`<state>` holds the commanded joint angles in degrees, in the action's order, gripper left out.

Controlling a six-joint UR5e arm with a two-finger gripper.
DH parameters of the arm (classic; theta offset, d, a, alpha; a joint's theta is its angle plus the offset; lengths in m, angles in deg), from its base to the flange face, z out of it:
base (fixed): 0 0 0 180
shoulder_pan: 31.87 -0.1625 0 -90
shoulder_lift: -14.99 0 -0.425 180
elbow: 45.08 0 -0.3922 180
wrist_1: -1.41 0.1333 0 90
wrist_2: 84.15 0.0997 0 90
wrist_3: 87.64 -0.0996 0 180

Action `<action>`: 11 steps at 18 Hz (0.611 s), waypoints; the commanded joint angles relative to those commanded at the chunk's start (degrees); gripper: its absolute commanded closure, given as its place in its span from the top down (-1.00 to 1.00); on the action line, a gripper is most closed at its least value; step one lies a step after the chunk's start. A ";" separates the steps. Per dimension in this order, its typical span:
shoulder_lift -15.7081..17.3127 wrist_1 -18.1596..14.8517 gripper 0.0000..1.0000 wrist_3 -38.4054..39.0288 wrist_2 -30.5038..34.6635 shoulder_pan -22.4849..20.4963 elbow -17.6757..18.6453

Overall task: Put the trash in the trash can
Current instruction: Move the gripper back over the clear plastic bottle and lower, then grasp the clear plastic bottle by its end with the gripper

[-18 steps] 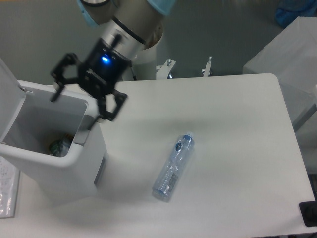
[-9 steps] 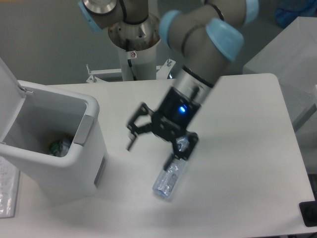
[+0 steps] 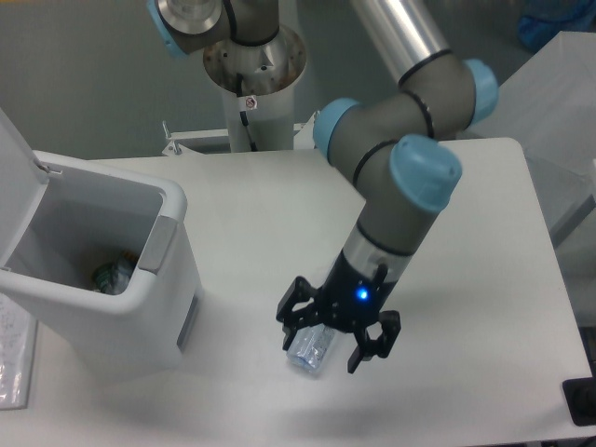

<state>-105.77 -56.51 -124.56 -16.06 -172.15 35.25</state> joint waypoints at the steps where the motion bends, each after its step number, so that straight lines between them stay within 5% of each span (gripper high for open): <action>1: -0.44 0.00 1.00 -0.09 2.11 1.49 0.18; 8: -1.15 -7.20 1.00 -4.04 13.28 2.99 -0.17; 11: -1.58 -7.56 1.00 -4.04 15.14 3.26 -0.17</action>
<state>-107.35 -64.07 -128.60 -0.92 -168.89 35.08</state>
